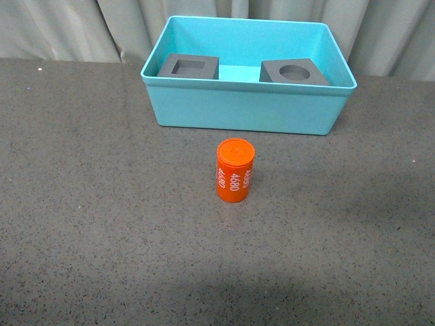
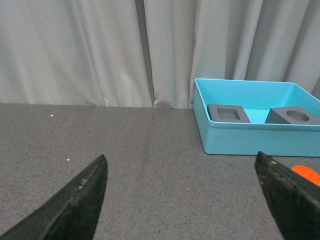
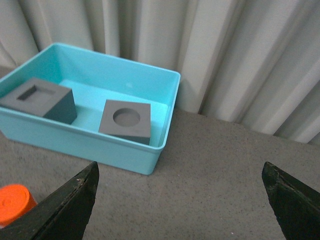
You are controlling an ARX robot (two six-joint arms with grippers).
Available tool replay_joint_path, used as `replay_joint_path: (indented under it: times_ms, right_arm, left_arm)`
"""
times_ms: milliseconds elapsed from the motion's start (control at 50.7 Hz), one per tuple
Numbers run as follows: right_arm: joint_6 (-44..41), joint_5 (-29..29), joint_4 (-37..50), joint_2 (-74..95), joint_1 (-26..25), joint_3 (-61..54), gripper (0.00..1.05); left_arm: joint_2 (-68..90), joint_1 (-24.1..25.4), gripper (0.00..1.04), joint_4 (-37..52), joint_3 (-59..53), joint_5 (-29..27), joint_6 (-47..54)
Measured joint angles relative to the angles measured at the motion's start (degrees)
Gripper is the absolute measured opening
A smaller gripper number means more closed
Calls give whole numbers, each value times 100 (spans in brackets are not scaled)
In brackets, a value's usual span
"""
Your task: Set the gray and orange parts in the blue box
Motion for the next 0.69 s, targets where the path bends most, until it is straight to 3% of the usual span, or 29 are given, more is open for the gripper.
replay_joint_path:
  times_ms: [79, 316, 473, 690]
  right_arm:
    - [-155, -199, -332, 173, 72, 162, 95]
    - [-98, -1320, -1729, 1329, 337, 1401, 95]
    - [-273, -2229, -3163, 2312, 612, 2688, 95]
    - [-715, -2133, -4009, 3289, 986, 3464, 95]
  left_arm:
    - [0, 0, 100, 0, 0, 0, 4]
    - [-2, 0, 98, 0, 0, -2, 17]
    - [-2, 0, 98, 0, 0, 0, 17]
    - [-2, 0, 98, 0, 0, 0, 17]
